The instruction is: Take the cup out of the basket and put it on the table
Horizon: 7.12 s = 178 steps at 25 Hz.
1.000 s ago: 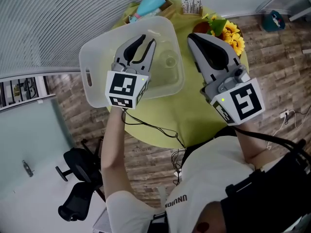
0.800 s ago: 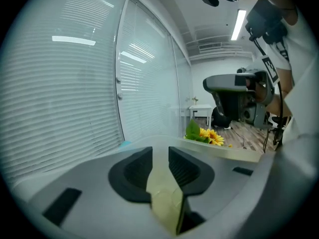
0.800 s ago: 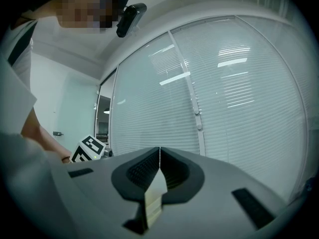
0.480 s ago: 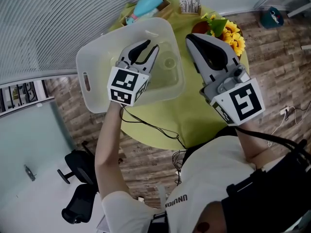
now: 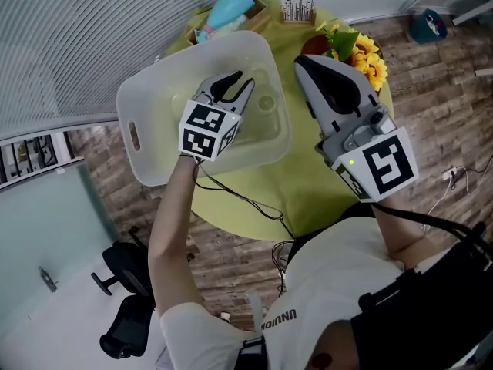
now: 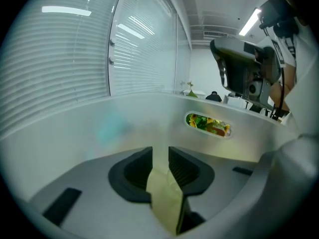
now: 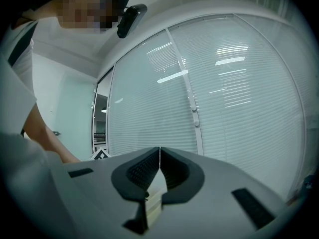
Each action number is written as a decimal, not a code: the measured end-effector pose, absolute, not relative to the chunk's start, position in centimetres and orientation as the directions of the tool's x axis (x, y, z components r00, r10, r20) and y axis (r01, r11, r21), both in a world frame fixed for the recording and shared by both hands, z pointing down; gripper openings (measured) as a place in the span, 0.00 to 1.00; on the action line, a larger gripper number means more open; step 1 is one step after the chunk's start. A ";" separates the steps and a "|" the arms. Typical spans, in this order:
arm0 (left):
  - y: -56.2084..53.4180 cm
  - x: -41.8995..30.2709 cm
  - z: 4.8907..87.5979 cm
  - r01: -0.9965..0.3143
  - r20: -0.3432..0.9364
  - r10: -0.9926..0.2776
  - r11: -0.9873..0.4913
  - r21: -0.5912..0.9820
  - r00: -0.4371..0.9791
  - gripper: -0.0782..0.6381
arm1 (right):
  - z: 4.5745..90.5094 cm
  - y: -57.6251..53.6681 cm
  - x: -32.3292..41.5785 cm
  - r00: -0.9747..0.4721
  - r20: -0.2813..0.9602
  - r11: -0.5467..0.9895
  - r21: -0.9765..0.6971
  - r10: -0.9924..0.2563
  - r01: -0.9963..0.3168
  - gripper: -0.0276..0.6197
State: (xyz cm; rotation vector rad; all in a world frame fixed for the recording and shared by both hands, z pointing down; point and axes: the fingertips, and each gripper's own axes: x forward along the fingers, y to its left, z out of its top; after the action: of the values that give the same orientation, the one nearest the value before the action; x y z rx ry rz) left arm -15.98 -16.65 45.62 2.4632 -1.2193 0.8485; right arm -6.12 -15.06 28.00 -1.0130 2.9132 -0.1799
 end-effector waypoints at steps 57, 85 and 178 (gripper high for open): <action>-13.4 -15.4 53.7 -0.732 0.861 -0.341 -0.679 0.051 0.376 0.16 | 28.4 -15.5 -5.8 -0.765 -0.017 0.755 -0.177 -0.644 -0.632 0.07; -15.2 -16.8 49.5 -0.789 0.794 -0.503 -0.612 -0.048 0.341 0.15 | 26.9 -15.1 -5.3 -0.767 -0.041 0.763 -0.145 -0.640 -0.629 0.07; -15.6 -20.2 36.0 -0.928 0.441 -0.844 -0.367 -0.060 0.305 0.15 | 24.3 -11.5 -5.9 -0.787 -0.084 0.791 -0.099 -0.611 -0.604 0.07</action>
State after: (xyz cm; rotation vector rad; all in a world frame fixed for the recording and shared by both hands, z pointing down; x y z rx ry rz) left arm -20.22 -15.63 35.96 2.3637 -1.6321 0.6010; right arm -5.90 -11.55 24.30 -0.9757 2.8664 -0.1011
